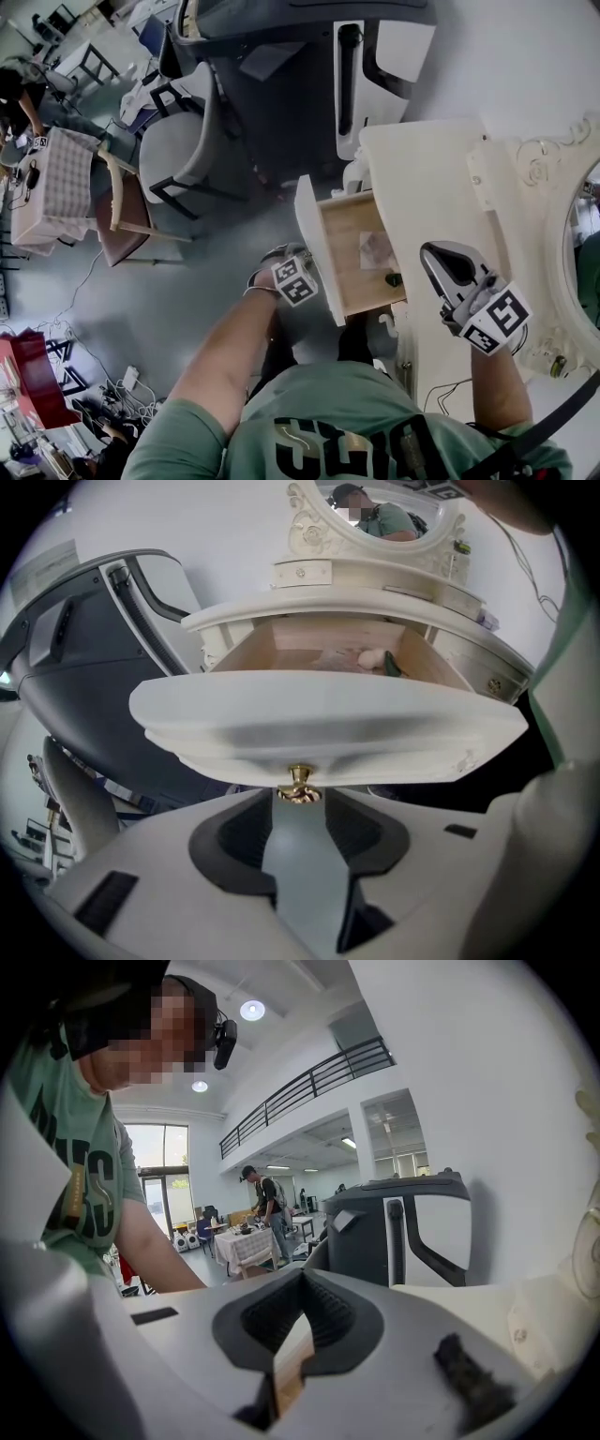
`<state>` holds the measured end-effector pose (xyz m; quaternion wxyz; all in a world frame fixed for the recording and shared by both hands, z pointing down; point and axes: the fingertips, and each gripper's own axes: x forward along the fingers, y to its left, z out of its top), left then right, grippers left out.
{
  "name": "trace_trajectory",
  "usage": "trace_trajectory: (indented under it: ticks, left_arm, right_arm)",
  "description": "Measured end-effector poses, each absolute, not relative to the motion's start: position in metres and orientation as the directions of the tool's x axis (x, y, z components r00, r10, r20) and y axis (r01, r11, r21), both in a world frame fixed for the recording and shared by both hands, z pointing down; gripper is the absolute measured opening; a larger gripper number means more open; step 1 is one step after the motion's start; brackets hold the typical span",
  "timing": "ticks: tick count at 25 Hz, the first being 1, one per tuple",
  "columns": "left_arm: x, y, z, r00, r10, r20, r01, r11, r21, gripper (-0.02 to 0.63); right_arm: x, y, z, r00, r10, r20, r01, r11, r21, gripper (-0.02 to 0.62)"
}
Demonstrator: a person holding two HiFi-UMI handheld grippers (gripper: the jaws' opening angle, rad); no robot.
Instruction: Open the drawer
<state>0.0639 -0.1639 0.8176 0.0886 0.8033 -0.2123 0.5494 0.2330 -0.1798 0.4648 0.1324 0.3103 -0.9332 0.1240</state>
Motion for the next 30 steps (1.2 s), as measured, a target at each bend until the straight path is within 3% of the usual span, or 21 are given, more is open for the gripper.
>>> trace_trajectory:
  ticks: [3,9,13,17,24,30]
  left_arm:
    - [0.052,-0.159,0.808,0.289,-0.253,0.923,-0.478,-0.874,-0.09,0.196]
    - [0.006,-0.139,0.777,0.323,-0.316,0.892,-0.578,-0.812,-0.079,0.198]
    - [-0.018,-0.126,0.733,0.423,-0.367,0.828,-0.68,-0.733,0.023,0.193]
    - [-0.035,-0.113,0.681,0.513,-0.455,0.728,-0.735,-0.671,0.099,0.145]
    - [-0.063,-0.106,0.589,0.637,-0.539,0.551,-0.721,-0.669,0.18,0.019]
    - [-0.086,-0.119,0.521,0.732,-0.538,0.418,-0.651,-0.734,0.196,0.009]
  right_arm:
    - [0.228,-0.178,0.46,-0.774,-0.549,0.316,-0.611,0.778,-0.146,0.011]
    - [0.208,-0.179,0.444,-0.782,-0.55,0.293,-0.605,0.782,-0.147,0.011]
    - [0.194,-0.179,0.433,-0.787,-0.55,0.278,-0.602,0.784,-0.153,0.011]
    - [0.173,-0.176,0.413,-0.787,-0.56,0.259,-0.606,0.781,-0.153,0.011]
    - [0.142,-0.174,0.375,-0.767,-0.608,0.205,-0.64,0.746,-0.185,0.011]
    - [0.133,-0.158,0.342,-0.69,-0.7,0.185,-0.724,0.67,-0.164,0.011]
